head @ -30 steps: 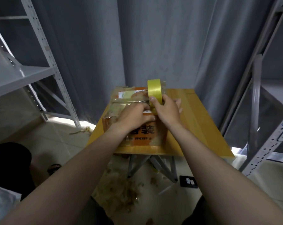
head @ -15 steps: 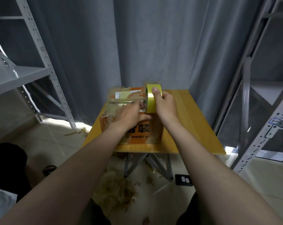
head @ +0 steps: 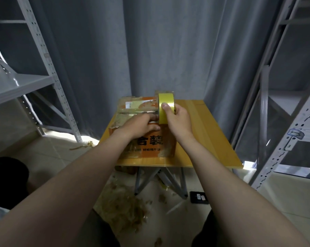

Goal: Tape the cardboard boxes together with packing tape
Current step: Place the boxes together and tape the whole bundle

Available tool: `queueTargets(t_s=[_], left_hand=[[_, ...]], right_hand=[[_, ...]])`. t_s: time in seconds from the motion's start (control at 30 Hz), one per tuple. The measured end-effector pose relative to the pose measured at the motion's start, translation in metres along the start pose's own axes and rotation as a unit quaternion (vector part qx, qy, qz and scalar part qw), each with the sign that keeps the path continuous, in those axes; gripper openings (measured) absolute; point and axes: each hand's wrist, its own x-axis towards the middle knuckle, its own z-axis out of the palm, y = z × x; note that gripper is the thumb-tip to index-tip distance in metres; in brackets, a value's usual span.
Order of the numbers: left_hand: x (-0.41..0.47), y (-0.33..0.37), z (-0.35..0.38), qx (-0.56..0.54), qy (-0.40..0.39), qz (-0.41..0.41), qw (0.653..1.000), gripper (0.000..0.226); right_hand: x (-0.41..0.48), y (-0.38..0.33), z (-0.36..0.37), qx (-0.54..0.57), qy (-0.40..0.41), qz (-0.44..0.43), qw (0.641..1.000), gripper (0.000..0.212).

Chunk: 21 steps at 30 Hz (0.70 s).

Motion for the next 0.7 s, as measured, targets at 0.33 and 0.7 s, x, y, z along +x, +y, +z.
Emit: queueTargets(t_s=[0.33,0.7], left_hand=[[-0.005,0.005,0.000,0.036,0.012,0.026,0.999,0.033],[-0.005,-0.007,0.007,0.115,0.003,0.004,0.993,0.049]], right_hand=[[-0.039,-0.002,-0.005,0.086,0.032,0.033,0.995,0.035],[-0.054,-0.015,-0.005,0.078,0.029,0.096,0.992,0.045]])
